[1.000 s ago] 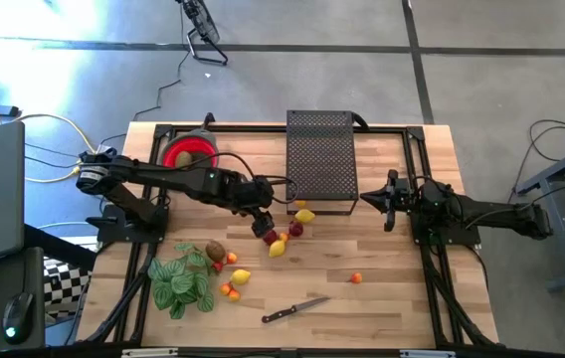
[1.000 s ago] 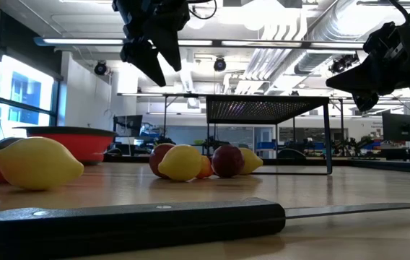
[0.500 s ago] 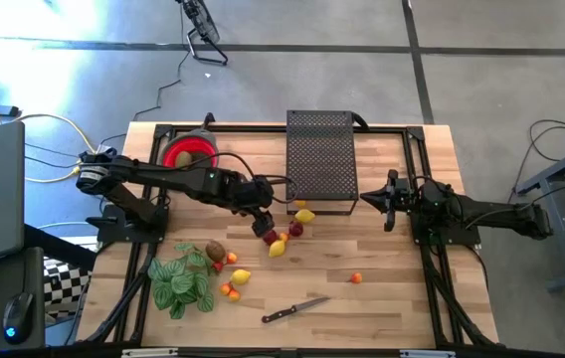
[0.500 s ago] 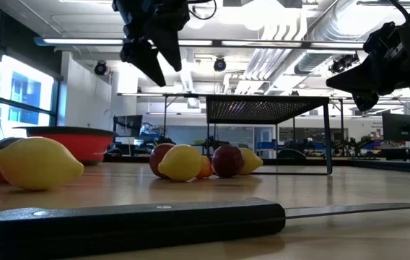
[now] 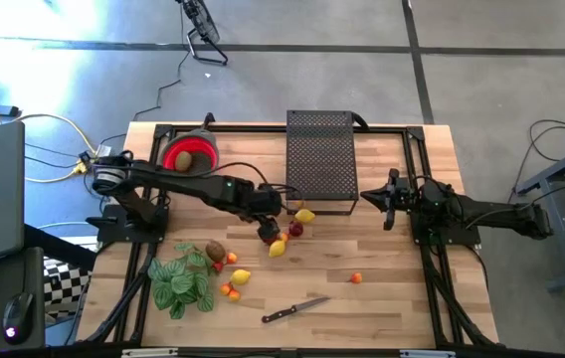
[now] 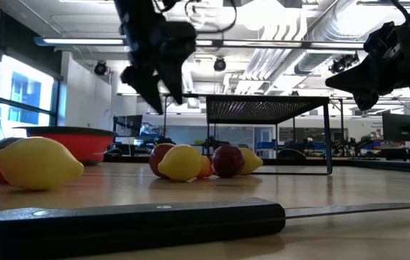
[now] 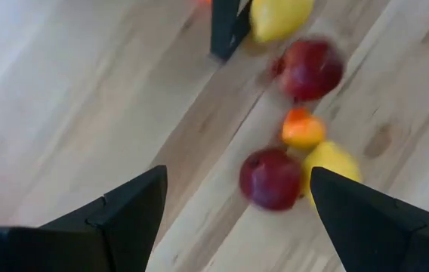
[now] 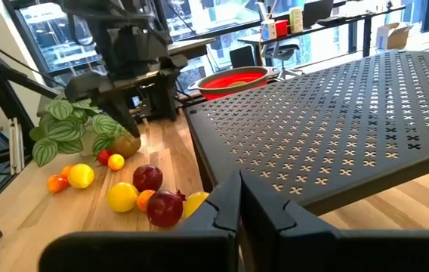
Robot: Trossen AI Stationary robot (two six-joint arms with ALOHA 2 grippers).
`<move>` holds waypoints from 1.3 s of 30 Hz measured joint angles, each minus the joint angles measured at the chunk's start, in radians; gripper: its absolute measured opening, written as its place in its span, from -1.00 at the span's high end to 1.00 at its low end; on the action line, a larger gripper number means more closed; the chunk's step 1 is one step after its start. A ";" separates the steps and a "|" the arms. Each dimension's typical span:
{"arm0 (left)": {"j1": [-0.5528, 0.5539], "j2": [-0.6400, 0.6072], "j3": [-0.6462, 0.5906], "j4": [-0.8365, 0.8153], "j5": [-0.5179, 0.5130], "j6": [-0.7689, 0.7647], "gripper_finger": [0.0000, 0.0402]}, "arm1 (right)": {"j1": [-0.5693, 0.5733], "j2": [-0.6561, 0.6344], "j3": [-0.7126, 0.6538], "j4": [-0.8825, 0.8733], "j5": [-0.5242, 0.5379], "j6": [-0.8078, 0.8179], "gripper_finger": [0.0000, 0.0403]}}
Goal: Pick & Place Fruit
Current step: Put the left red pomegranate into the strainer bowl
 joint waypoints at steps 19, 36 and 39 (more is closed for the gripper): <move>0.000 0.114 0.002 0.053 0.103 0.000 -0.59 | -0.002 0.023 0.000 -0.005 -0.001 -0.001 0.99; 0.000 0.181 0.001 0.101 0.156 0.006 -0.59 | -0.002 0.025 0.000 -0.008 -0.004 -0.001 0.99; 0.000 0.193 0.000 0.088 0.156 0.008 -0.59 | -0.002 0.025 0.000 -0.008 -0.004 -0.001 0.99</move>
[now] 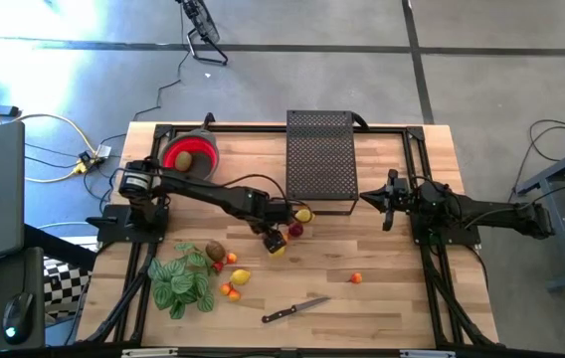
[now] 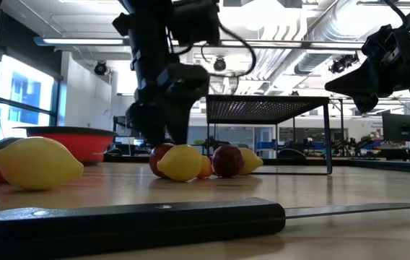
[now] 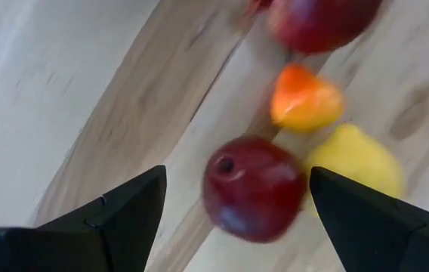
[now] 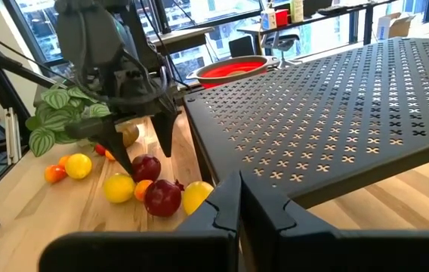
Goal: Pick & Place Fruit
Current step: Put the left red pomegranate into the strainer bowl
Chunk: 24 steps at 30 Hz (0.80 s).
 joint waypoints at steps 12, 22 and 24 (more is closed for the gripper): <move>0.000 0.021 0.000 -0.021 0.002 0.000 -0.59 | 0.000 0.000 0.000 0.000 0.000 0.000 0.99; 0.000 0.021 0.000 -0.024 0.022 0.000 -0.59 | 0.000 0.000 0.000 0.000 0.000 0.000 0.99; 0.000 0.021 0.000 -0.024 0.022 0.000 -0.59 | 0.000 0.000 0.000 0.000 0.000 0.000 0.99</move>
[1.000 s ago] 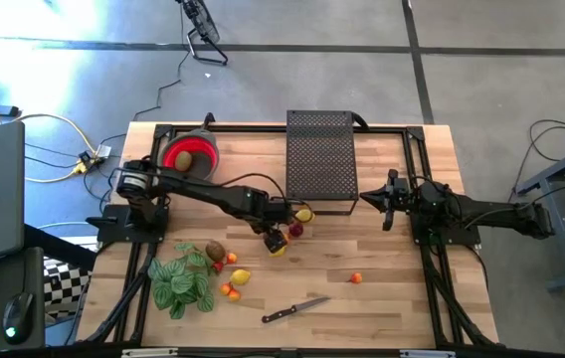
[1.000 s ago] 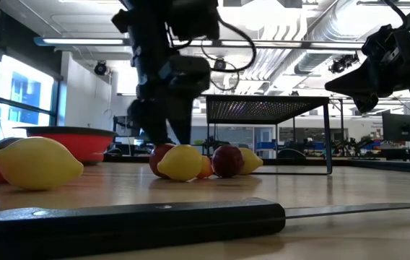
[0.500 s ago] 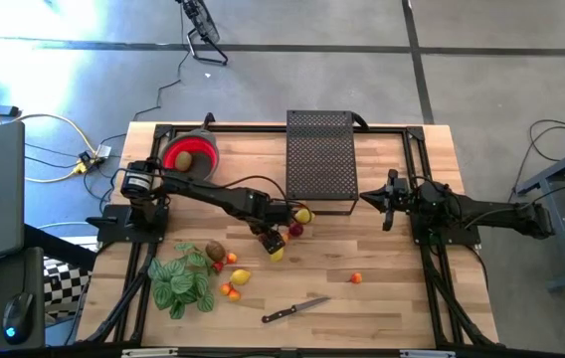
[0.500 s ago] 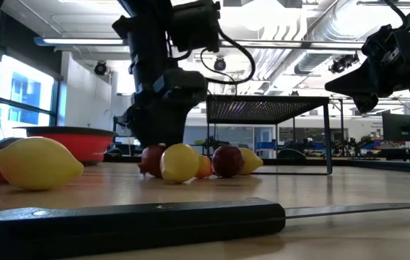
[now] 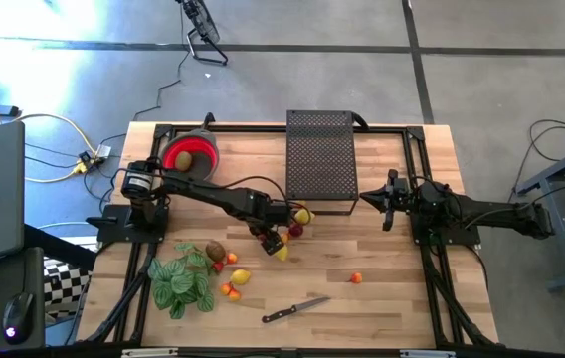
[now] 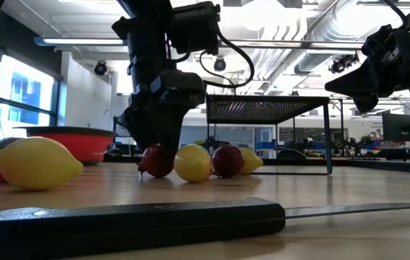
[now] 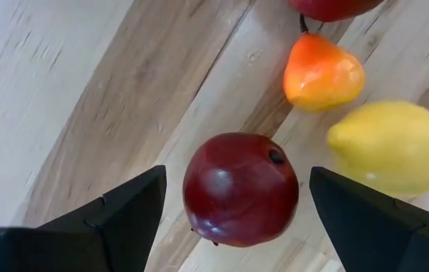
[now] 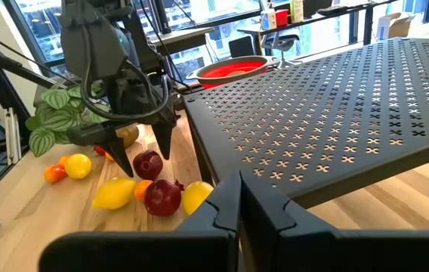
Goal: Pick & Place Fruit
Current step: Put the left red pomegranate into the strainer bowl
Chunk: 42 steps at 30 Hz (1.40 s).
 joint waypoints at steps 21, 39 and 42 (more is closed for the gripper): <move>0.000 0.000 0.000 -0.026 -0.001 0.076 -0.59 | 0.000 0.000 0.000 0.000 0.000 0.000 0.99; 0.000 0.000 0.000 -0.014 -0.009 0.080 -0.59 | 0.000 0.000 0.000 0.000 0.000 0.000 0.99; 0.000 -0.001 0.000 -0.014 -0.011 0.079 -0.59 | 0.000 0.000 0.000 0.000 0.002 0.000 0.99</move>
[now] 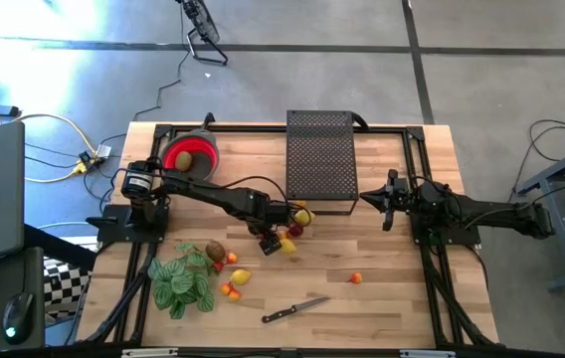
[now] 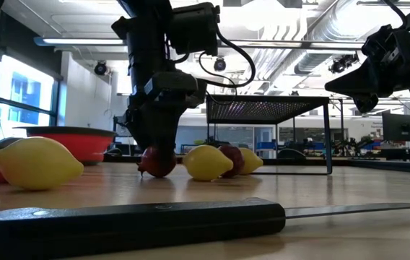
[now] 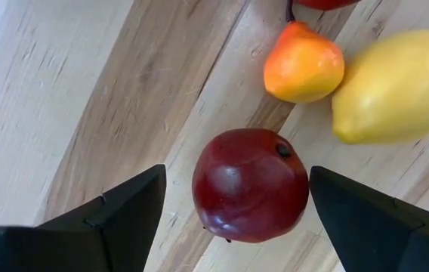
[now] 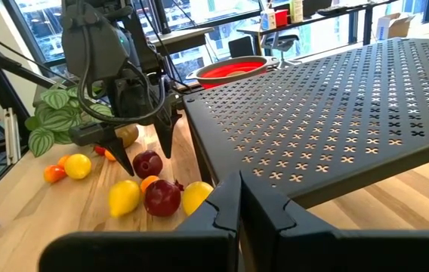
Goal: Pick & Place Fruit
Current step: Put the left red pomegranate into the strainer bowl
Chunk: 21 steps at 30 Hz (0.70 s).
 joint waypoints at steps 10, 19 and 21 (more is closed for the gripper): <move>0.000 -0.001 0.000 -0.001 -0.001 0.000 -0.25 | 0.000 0.000 0.000 0.000 0.001 0.000 0.99; 0.000 -0.001 0.000 -0.003 0.000 0.000 -0.07 | 0.000 0.000 0.000 0.000 0.001 0.000 0.99; 0.000 -0.001 0.000 -0.003 0.001 0.000 -0.07 | 0.000 0.000 0.000 0.000 0.001 0.000 0.99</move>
